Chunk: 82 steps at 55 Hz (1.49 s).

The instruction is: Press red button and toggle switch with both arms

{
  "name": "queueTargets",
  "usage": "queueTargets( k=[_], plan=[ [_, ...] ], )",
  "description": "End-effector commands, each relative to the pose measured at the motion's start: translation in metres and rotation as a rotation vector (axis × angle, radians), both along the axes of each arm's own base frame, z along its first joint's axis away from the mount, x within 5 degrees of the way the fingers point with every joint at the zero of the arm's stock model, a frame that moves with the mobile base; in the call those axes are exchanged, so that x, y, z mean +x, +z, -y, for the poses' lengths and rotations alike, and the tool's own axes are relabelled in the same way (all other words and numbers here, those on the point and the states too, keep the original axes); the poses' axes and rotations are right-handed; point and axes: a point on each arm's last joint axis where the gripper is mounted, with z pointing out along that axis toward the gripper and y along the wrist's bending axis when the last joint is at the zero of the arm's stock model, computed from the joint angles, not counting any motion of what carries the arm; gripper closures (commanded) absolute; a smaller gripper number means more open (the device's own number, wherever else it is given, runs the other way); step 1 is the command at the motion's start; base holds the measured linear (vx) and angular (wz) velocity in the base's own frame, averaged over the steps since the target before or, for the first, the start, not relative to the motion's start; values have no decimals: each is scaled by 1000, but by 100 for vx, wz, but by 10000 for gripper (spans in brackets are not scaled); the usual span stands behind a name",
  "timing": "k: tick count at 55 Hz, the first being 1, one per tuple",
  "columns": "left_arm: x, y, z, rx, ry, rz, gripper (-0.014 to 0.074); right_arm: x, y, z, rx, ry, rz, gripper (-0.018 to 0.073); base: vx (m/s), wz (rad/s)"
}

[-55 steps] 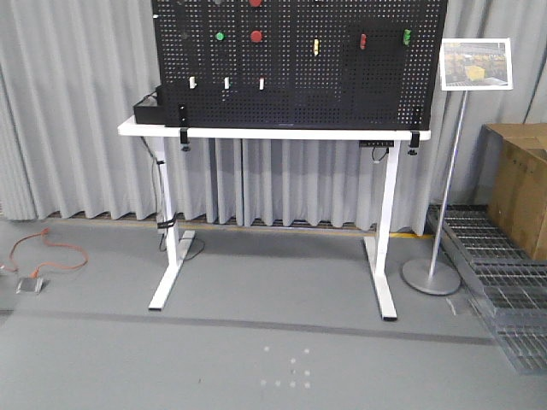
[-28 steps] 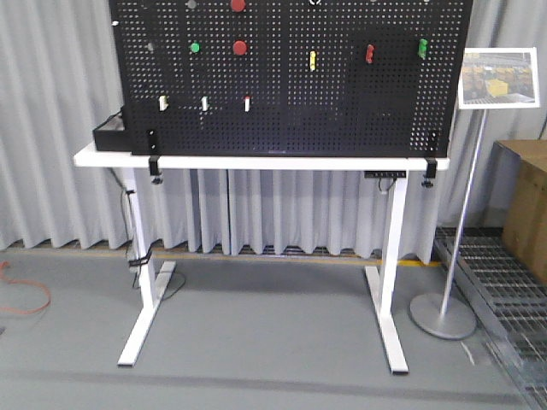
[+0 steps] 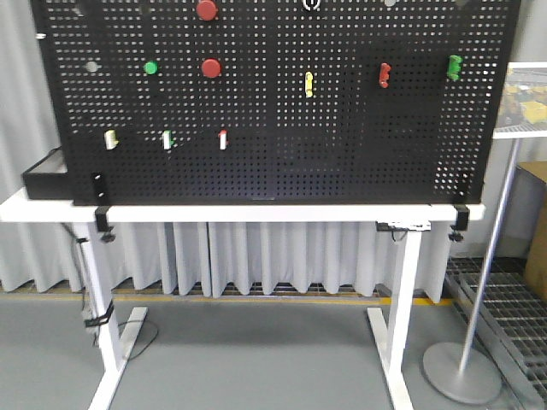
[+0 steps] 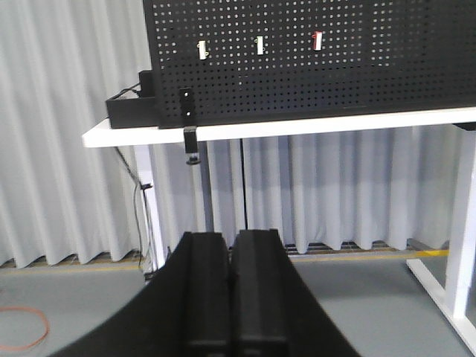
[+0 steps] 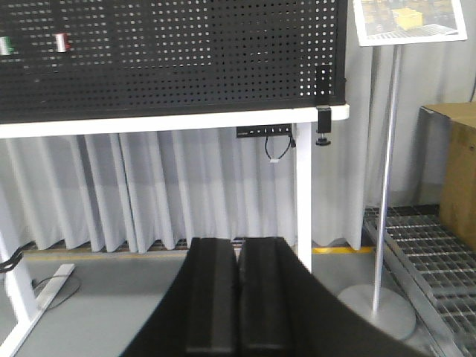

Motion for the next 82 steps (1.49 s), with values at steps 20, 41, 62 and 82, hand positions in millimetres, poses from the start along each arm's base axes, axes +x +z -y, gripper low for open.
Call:
queueTargets(
  k=[20, 41, 62, 82],
  plan=[
    [0, 4, 0, -19, 0, 78, 594, -1, 6, 1, -15, -10, 89, 557, 54, -4],
    [0, 4, 0, -19, 0, 78, 594, -1, 6, 1, -15, -10, 89, 557, 43, -2],
    [0, 4, 0, -19, 0, 78, 594, -1, 6, 1, -15, -10, 89, 557, 26, 0],
    [0, 4, 0, -19, 0, 78, 594, -1, 6, 1, -15, -10, 89, 557, 15, 2]
  ],
)
